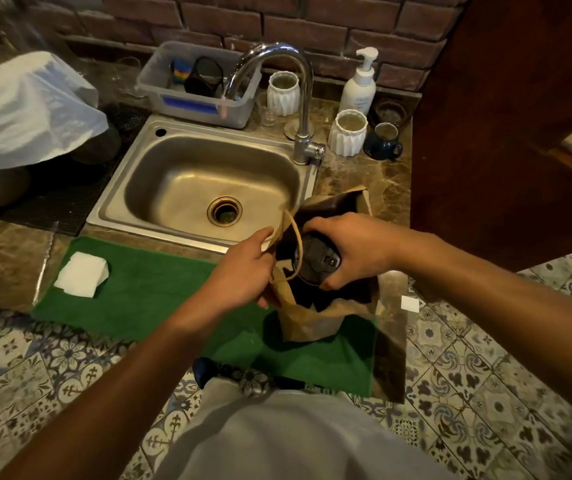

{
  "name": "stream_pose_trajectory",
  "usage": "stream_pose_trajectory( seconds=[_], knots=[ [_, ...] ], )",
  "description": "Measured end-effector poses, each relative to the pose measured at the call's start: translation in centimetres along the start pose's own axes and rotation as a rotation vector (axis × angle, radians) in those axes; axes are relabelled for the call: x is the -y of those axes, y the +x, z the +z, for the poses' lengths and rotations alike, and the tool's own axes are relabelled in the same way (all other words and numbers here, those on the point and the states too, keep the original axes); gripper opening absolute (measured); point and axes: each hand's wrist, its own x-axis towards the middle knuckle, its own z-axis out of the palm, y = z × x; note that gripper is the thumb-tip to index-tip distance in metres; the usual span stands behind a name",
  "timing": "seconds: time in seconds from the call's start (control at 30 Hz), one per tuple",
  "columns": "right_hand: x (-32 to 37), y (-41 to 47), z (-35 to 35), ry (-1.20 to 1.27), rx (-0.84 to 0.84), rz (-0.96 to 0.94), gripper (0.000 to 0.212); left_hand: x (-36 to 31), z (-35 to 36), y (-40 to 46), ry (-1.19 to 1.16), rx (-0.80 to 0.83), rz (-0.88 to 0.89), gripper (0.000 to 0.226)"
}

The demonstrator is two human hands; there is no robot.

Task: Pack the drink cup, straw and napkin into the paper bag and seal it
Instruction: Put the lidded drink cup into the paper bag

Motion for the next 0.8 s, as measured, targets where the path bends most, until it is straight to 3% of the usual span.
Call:
stream_pose_trajectory(
  seconds=[0.17,0.33,0.57,0.8],
  knots=[
    [1.2,2.7,0.2,-0.113,0.141,0.074,0.095,0.6,0.1,0.2,-0.035,-0.003,-0.024,0.057],
    [3.0,4.3,0.7,-0.255,0.108,0.049,0.087,0.7,-0.2,0.1,-0.049,-0.018,-0.022,0.058],
    [3.1,4.2,0.1,-0.554,0.041,0.085,0.096,1.2,-1.3,0.0,-0.057,-0.04,-0.034,0.059],
    [3.1,1.8,0.8,-0.511,-0.047,0.083,0.084,1.0,-1.2,-0.5,-0.048,-0.025,-0.026,0.058]
  ],
)
